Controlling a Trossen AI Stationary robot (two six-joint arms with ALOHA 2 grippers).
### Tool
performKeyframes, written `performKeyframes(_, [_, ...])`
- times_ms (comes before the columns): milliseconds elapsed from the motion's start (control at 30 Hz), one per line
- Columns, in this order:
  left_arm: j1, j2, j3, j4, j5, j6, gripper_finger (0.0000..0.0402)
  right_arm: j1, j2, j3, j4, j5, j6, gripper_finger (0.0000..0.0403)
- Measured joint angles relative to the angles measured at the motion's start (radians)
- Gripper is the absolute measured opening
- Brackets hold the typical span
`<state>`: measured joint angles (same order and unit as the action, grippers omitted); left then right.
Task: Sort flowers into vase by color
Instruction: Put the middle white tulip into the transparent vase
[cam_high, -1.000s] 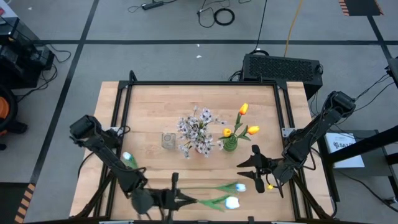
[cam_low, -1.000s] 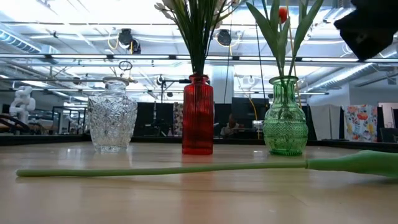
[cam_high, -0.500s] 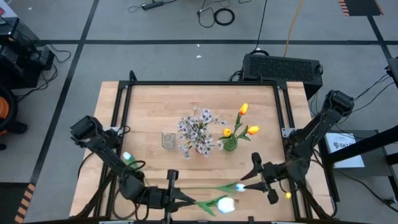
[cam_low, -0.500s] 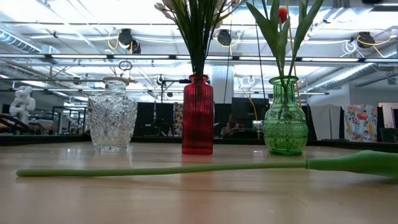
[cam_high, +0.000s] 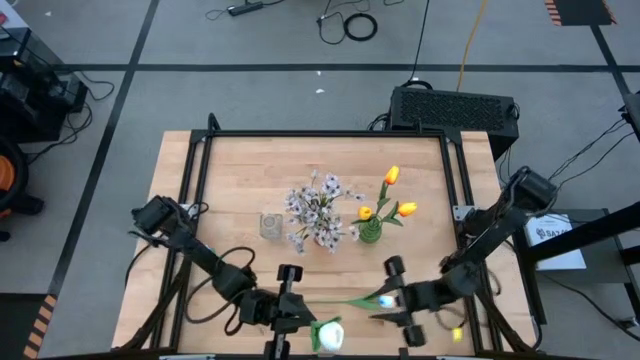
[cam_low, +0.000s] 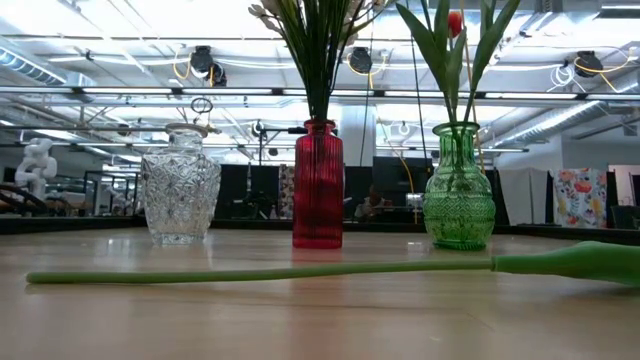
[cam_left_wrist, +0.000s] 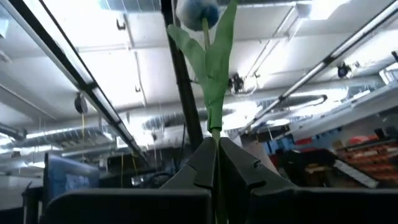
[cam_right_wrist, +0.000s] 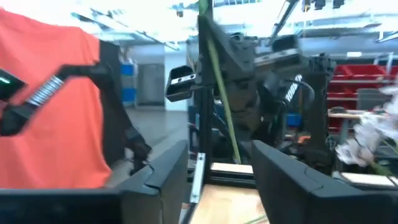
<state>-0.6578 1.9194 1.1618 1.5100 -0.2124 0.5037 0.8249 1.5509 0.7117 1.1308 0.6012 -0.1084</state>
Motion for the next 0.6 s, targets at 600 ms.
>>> performKeyframes(600, [0.014,0.028,0.0,0.051,0.221,-0.054,0.0015,-0.132,0.389,0.524,-0.372,0.091,-0.007,0.0227])
